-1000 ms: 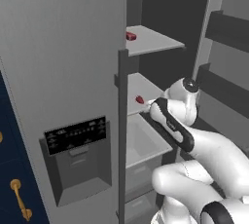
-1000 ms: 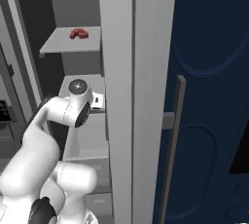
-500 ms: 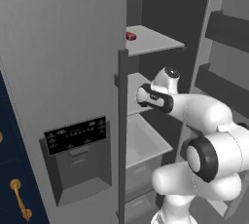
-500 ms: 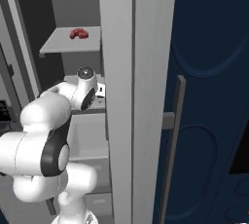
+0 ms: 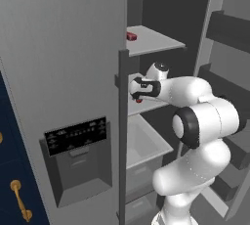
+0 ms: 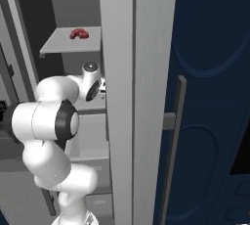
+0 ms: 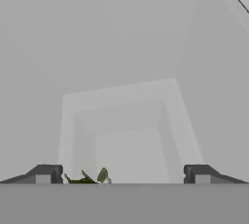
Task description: Take the strawberry from the fridge and place it on top of the pancake, located on the dining counter.
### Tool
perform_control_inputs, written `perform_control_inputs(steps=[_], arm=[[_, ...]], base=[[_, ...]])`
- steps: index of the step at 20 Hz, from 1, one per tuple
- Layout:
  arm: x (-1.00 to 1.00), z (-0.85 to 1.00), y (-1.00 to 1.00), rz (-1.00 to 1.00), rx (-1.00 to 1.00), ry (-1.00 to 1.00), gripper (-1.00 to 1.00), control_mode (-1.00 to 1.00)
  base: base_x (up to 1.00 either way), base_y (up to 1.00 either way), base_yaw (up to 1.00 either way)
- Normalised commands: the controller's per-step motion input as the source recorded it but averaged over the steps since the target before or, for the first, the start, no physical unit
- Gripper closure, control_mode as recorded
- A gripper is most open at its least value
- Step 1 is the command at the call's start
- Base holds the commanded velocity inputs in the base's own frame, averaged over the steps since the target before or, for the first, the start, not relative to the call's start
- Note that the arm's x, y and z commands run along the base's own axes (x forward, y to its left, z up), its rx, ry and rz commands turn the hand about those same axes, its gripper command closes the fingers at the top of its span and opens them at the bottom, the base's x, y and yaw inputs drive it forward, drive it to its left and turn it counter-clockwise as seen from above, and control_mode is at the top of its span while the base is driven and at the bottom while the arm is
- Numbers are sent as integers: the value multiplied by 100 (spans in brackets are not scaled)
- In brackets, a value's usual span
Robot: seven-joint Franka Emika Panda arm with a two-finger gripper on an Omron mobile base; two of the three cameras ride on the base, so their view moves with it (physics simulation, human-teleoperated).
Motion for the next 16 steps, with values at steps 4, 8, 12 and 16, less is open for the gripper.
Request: perform_control_inputs(steps=[4, 8, 12, 16], arm=[[15, -22, 0, 2, 0, 0, -100, -100], [-36, -28, 0, 2, -1, -6, -100, -100], [-16, -26, 3, 0, -3, -4, -100, -100], [-3, -14, 17, 0, -3, -3, -100, -100]], base=[[0, 0, 0], [0, 0, 0], [0, 0, 0], [0, 0, 0]])
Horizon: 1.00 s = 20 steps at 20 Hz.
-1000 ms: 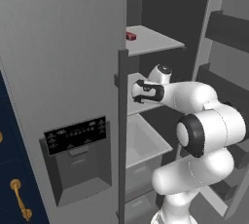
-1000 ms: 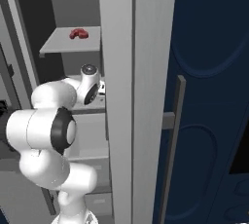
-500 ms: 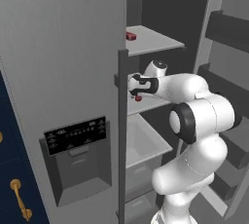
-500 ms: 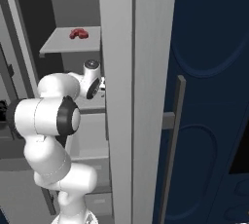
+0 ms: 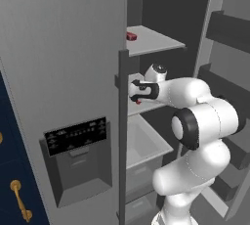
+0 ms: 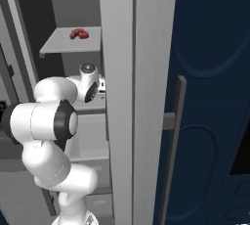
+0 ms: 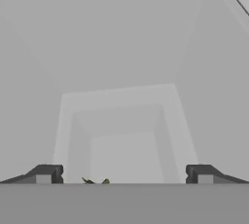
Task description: Take the strawberry from the fridge and place it on top of the pancake, located on the dining counter.
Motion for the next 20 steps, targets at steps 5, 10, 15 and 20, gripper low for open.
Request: perform_control_inputs(steps=[5, 10, 15, 20], arm=[[-7, -3, 15, -4, -1, -1, -100, -100], [0, 0, 9, -11, 0, 0, -100, -100], [-2, 0, 1, -13, 0, 0, -100, -100], [-17, 7, 0, -10, 0, 0, -100, -100]], base=[[0, 0, 0], [0, 0, 0], [0, 0, 0], [0, 0, 0]])
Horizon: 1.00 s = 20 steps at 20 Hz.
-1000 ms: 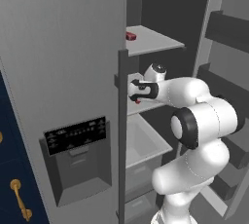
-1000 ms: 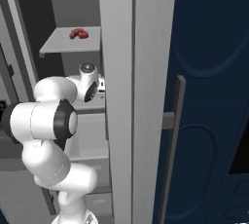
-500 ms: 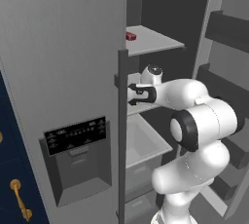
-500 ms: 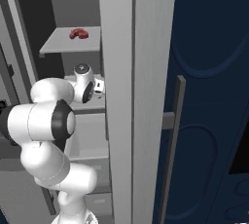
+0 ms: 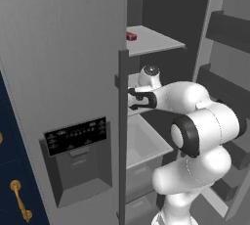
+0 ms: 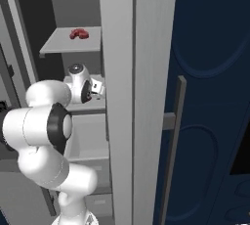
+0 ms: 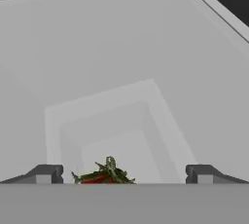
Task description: Take the strawberry from the fridge and place it on top of the pancake, located on the dining counter.
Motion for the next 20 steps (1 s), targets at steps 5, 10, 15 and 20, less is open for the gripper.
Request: perform_control_inputs(steps=[5, 10, 15, 20], arm=[[-15, 8, 0, -3, 0, 0, -100, -100], [-27, 0, -2, 0, 0, 0, -100, -100], [7, 0, 0, 0, 0, 0, -100, -100], [20, 0, 1, 0, 0, 0, -100, -100]], base=[[0, 0, 0], [0, 0, 0], [0, 0, 0], [0, 0, 0]])
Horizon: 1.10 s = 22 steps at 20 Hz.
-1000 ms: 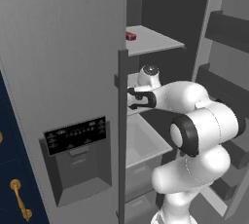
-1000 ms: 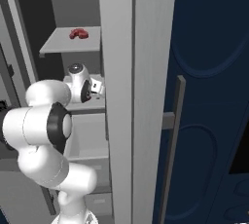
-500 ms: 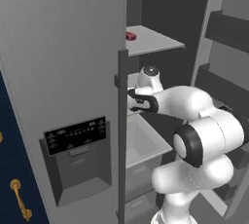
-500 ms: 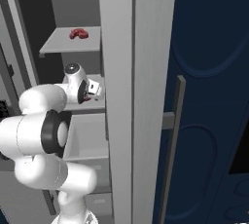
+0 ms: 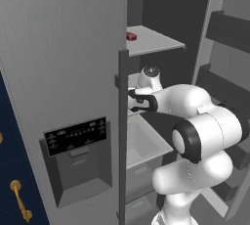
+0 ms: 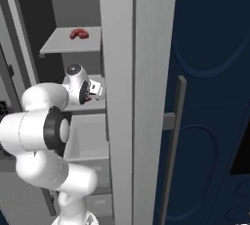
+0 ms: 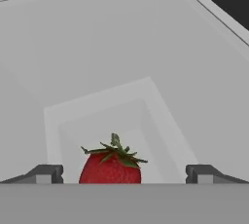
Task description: Take the strawberry from the fridge and place it on top of the pancake, located on the dining counter.
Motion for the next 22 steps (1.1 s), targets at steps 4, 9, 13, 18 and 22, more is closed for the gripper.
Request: perform_control_inputs(steps=[4, 9, 13, 18, 22], arm=[[-1, -10, 0, 0, 0, 0, -100, -100], [0, -16, 8, 0, -1, 1, 100, -100], [-1, -7, 6, 0, -1, 0, 100, -100], [-15, 3, 0, 0, 0, -2, 100, -100], [-92, 29, -24, 0, 0, -12, 100, -100]], base=[[0, 0, 0], [0, 0, 0], [0, 0, 0], [0, 0, 0], [0, 0, 0]])
